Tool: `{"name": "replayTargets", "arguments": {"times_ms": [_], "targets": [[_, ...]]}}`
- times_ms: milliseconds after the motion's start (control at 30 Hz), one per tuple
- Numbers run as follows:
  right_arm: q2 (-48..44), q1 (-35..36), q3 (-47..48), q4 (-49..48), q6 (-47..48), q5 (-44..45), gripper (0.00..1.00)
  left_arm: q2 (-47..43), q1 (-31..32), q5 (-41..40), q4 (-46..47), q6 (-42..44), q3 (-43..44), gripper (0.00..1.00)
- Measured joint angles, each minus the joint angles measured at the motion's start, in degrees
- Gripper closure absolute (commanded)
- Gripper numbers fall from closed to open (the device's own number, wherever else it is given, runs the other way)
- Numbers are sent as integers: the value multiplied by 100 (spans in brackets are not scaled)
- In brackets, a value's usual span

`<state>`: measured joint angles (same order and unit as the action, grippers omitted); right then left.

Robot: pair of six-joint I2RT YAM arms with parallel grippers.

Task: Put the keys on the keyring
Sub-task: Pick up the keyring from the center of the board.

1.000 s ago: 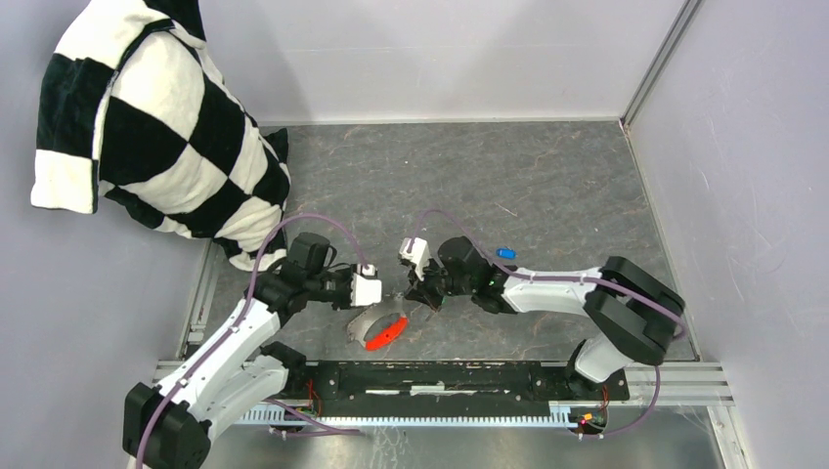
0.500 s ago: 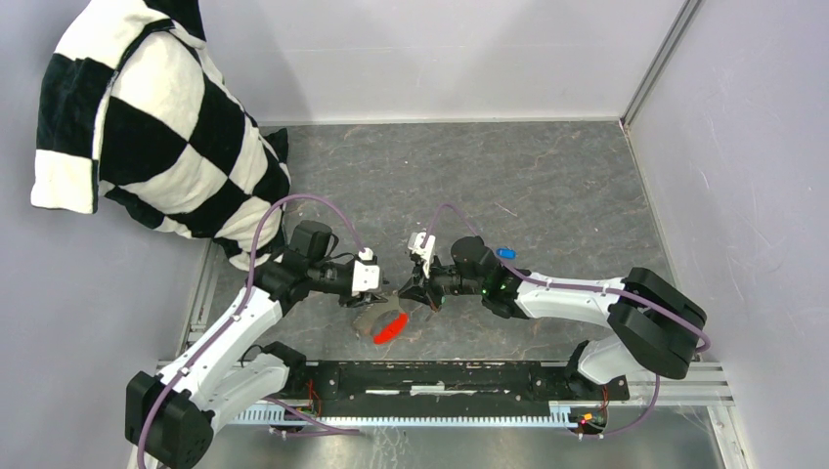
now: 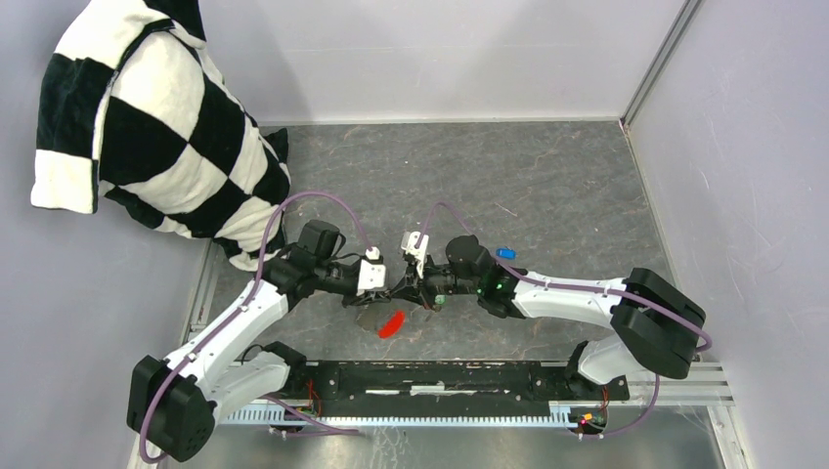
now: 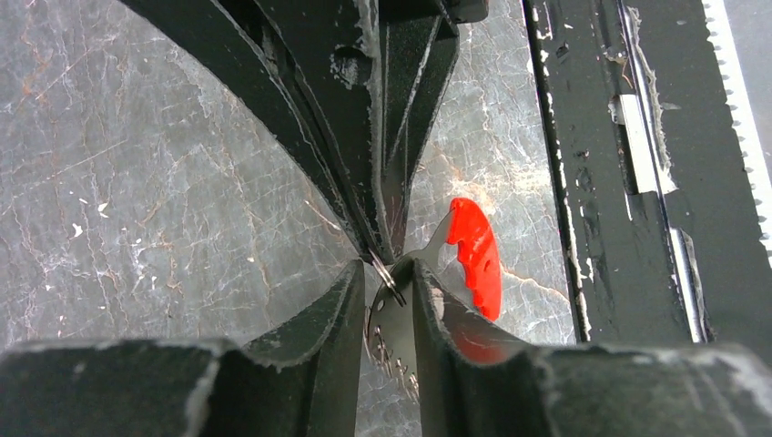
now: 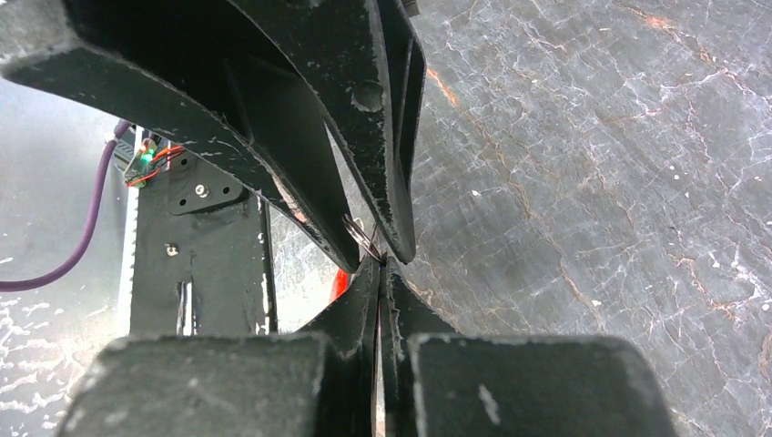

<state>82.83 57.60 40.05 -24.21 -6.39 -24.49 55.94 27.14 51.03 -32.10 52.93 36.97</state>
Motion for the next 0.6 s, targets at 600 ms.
{"name": "replayTargets", "arguments": {"times_ms": [600], "targets": [[-1126, 55, -299, -107, -105, 251, 64, -1038, 76, 323, -365, 236, 459, 98]]}}
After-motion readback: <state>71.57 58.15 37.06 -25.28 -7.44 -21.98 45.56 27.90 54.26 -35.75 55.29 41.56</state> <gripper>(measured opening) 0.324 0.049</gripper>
